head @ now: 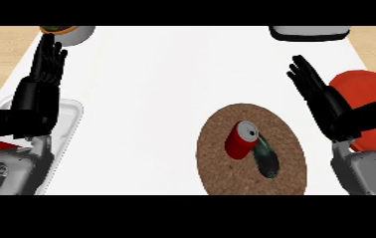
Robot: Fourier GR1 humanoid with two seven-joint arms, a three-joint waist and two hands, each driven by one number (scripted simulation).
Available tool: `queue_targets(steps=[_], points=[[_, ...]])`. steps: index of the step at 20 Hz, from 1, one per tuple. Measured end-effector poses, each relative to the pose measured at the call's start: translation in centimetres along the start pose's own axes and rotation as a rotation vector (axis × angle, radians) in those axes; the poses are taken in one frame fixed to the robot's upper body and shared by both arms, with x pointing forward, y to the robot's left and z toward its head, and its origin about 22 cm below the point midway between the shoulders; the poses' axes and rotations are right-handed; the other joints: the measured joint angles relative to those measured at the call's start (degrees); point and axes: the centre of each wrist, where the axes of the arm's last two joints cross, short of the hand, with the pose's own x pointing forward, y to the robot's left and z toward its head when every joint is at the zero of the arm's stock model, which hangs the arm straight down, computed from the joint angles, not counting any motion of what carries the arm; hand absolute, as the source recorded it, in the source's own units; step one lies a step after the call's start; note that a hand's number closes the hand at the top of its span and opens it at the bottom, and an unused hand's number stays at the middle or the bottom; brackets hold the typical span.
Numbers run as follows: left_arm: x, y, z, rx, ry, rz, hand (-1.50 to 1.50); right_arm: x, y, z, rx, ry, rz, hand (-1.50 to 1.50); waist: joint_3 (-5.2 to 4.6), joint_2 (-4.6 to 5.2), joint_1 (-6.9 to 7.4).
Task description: Pick the eggplant from the placemat and place it in the bowl
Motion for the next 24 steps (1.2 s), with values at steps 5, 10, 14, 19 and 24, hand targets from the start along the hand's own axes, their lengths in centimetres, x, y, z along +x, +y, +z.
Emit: queue_targets(steps=[5,10,14,19,24], points=[[-1.3,-2.1,1.8,-0.129,0.120,0.094,0.00,1.2,-0.3,0.7,-0.039,0.070,0.157,1.50,-1.35,1.06,-1.01],[-3.3,-4.1,4.3,-0.249,0.283,0.216,0.00,0.1,-3.3,2.8,-0.286,0.255,0.428,-1.50,-2.16,1.29,-3.47],[-3.8,-5.5,5.3,-0.323,0.336,0.279,0.00,0.4,1.9,4.5,-0.273,0.222,0.495,-1.50,-1.99,1.30,-2.38],[-4.2,-6.1,5.9,-0.369,0.361,0.307,0.00,3.1,4.5,5.4,-0.160,0.278,0.712,-1.50,-2.06,1.37,-1.18],[-4.2,-6.5,5.6,-0.395,0.369,0.314,0.00,5.9,5.7,4.6,-0.128,0.459,0.954,-1.50,-2.14,1.49,-0.07]])
